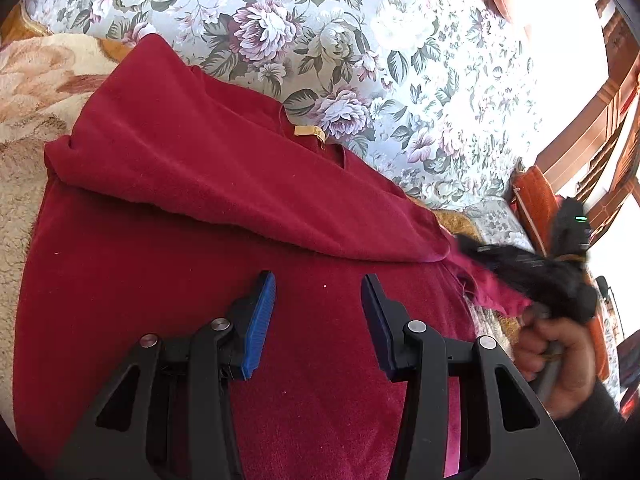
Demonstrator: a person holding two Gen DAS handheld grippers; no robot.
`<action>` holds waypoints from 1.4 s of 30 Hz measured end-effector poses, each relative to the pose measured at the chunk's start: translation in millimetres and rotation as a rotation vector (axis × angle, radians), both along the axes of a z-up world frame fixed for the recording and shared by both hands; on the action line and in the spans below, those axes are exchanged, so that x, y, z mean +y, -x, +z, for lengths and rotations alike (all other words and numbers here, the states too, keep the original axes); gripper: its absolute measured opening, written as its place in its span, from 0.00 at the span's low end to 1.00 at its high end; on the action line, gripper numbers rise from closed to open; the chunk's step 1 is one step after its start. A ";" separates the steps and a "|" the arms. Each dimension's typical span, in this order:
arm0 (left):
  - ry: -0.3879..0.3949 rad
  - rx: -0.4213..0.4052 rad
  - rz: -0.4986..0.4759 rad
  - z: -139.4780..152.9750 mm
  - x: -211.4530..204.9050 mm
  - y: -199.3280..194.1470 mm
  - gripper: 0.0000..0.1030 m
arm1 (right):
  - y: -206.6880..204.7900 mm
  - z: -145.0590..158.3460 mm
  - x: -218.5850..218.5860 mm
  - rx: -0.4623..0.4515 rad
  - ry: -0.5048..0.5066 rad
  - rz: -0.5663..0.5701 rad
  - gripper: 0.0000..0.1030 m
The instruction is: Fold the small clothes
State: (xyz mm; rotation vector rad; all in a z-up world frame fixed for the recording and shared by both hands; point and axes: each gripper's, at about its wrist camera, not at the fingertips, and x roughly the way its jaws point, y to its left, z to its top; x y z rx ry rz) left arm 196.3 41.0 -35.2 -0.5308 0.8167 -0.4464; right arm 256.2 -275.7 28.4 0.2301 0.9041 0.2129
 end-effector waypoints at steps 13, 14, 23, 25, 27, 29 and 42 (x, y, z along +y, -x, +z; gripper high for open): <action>-0.286 0.036 0.204 58.0 63.0 -91.9 0.67 | 23.5 33.5 -3.1 -0.143 0.193 0.086 0.16; -0.280 0.064 0.199 50.6 63.7 -99.3 0.67 | 12.7 26.0 11.8 -0.127 0.179 0.109 0.16; -0.449 0.105 0.164 19.5 45.0 -118.6 0.66 | -43.7 -37.6 48.4 0.020 0.237 0.158 0.16; -0.527 0.114 0.150 29.5 34.8 -112.6 0.66 | -38.9 -28.2 40.5 0.029 0.205 0.148 0.16; -0.529 0.076 0.151 42.6 29.5 -95.3 0.66 | -21.9 -9.2 25.0 -0.003 0.174 0.108 0.16; -0.465 -0.007 0.153 54.0 27.1 -58.7 0.67 | 3.9 10.9 1.7 -0.076 0.144 0.062 0.18; -0.393 -0.024 0.165 13.8 19.1 4.5 0.74 | 173.2 95.9 -277.4 -0.280 0.220 -0.575 0.32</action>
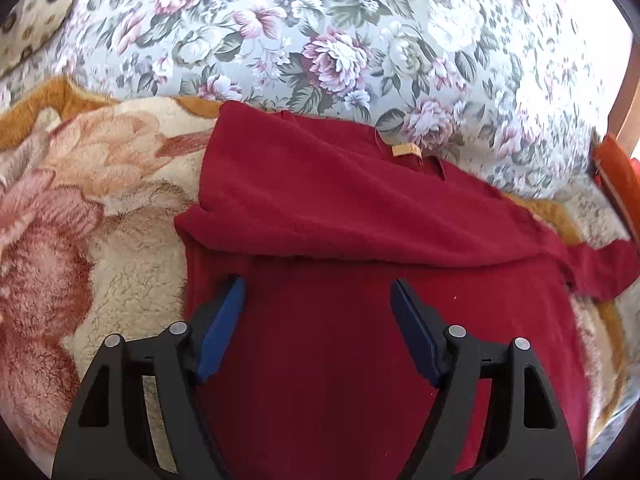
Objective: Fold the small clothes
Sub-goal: 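Move the right tool to the other sleeve cuff and grasp it, then fold the held sleeve across the sweater body with the right tool, release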
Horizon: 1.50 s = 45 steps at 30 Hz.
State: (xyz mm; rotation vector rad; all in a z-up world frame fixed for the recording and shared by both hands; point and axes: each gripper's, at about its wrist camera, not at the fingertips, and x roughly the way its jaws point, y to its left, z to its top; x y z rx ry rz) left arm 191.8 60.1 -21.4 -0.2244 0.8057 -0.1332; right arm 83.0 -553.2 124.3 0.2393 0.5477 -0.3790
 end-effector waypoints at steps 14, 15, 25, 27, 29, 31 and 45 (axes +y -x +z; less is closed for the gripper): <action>0.003 -0.003 -0.002 -2.0 2.4 0.5 0.75 | -34.4 -19.0 -36.5 0.027 -0.166 0.055 0.06; 0.004 -0.003 -0.001 -1.9 2.3 0.5 0.75 | -30.7 -17.5 -33.4 0.010 -0.164 0.047 0.06; 0.008 -0.006 0.000 -0.5 2.3 0.5 0.75 | -72.2 -12.8 157.7 -0.092 -0.279 0.513 0.06; 0.012 -0.007 0.000 -0.5 2.7 0.7 0.75 | -93.2 -21.2 217.3 -0.070 -0.295 0.630 0.06; 0.022 -0.010 0.000 -0.2 3.6 1.5 0.75 | -113.2 -34.5 271.7 -0.033 -0.298 0.715 0.06; 0.027 -0.011 -0.001 0.0 3.6 1.3 0.75 | -130.5 -48.7 316.7 0.007 -0.306 0.768 0.06; 0.058 -0.106 -0.042 30.0 -9.4 14.6 0.75 | -108.6 -107.1 379.0 0.181 -0.208 0.761 0.38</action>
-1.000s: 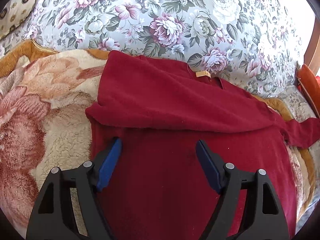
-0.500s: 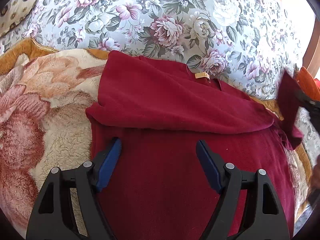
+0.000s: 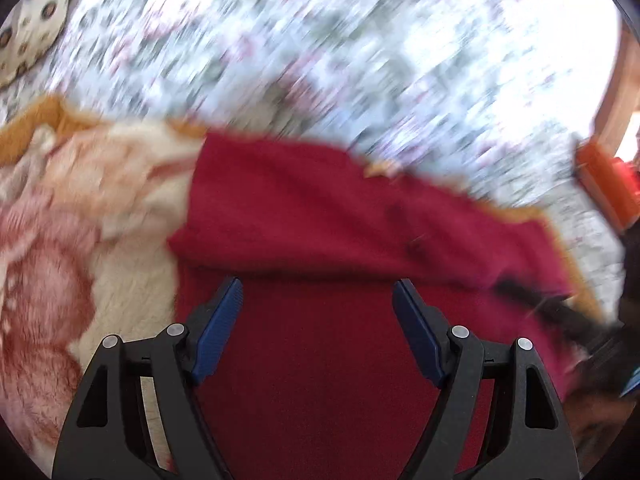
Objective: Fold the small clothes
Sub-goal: 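Fold the held sleeve across the sweater body with the right tool, release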
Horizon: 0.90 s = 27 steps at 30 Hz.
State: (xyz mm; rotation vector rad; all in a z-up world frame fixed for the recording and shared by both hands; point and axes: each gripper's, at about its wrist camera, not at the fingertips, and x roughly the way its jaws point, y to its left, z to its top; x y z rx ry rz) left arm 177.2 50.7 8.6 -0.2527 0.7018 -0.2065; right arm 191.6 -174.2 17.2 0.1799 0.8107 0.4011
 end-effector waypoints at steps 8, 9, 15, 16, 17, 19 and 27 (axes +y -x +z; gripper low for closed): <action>0.087 0.071 -0.306 -6.3 -62.3 -64.6 0.75 | 18.2 -24.5 -16.8 0.010 0.135 -0.033 0.43; 0.078 0.095 -0.313 -13.5 -67.8 -69.1 0.75 | 18.6 -26.0 -16.4 0.001 0.138 -0.031 0.43; 0.219 0.145 -0.331 -21.7 -69.2 -80.7 0.75 | 17.7 -34.4 -22.3 -0.006 0.091 -0.026 0.44; 0.222 0.151 -0.319 -22.2 -69.7 -83.4 0.75 | 17.7 -35.1 -23.2 -0.007 0.081 -0.026 0.44; 0.224 0.161 -0.306 -23.7 -70.4 -87.4 0.75 | 18.0 -36.0 -23.7 -0.007 0.074 -0.026 0.44; 0.215 0.172 -0.269 -25.3 -69.5 -93.7 0.75 | 18.2 -36.7 -23.8 -0.010 0.072 -0.025 0.44; 0.190 0.243 -0.156 -25.7 -73.7 -119.5 0.48 | 20.1 -36.8 -21.8 -0.020 0.080 -0.027 0.44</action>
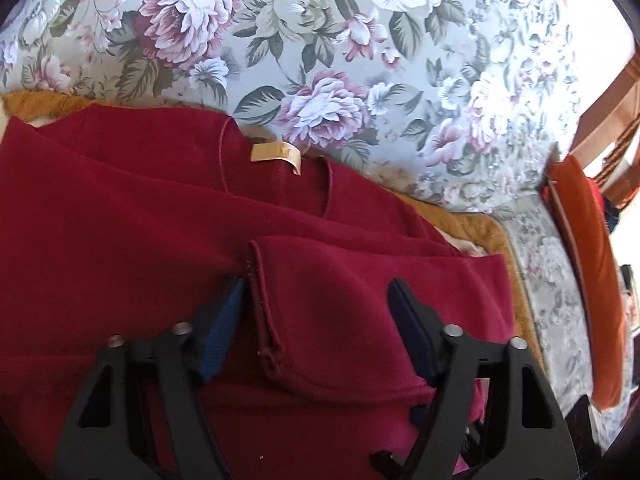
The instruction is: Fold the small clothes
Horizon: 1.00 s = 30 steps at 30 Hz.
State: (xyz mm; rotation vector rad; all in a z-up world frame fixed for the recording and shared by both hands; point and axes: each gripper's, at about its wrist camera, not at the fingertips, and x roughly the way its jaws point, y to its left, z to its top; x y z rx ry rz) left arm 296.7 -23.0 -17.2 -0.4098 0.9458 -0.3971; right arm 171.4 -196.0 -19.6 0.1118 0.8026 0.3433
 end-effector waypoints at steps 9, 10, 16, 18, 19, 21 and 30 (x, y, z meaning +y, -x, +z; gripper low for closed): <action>-0.122 -0.079 -0.001 44.5 -12.6 18.4 0.05 | -0.2 1.5 1.0 -0.004 0.002 0.000 0.44; -0.098 -0.116 -0.005 59.0 -11.5 21.2 0.05 | -0.6 1.6 1.0 -0.004 0.002 0.000 0.44; -0.088 -0.237 0.118 109.2 42.9 25.3 0.05 | -0.5 1.8 0.9 -0.004 0.001 0.000 0.44; -0.089 -0.219 0.159 103.9 68.1 29.3 0.05 | -0.2 1.7 1.2 -0.005 0.004 0.000 0.44; -0.086 -0.204 0.174 99.1 80.5 31.0 0.05 | 0.0 1.7 1.2 -0.006 0.004 0.000 0.44; -0.096 -0.162 0.213 82.2 106.0 30.6 0.05 | -0.2 1.7 1.2 -0.006 0.004 0.000 0.44; -0.139 0.013 0.304 -0.8 140.8 37.0 0.18 | -1.0 1.5 1.1 -0.006 0.003 0.001 0.44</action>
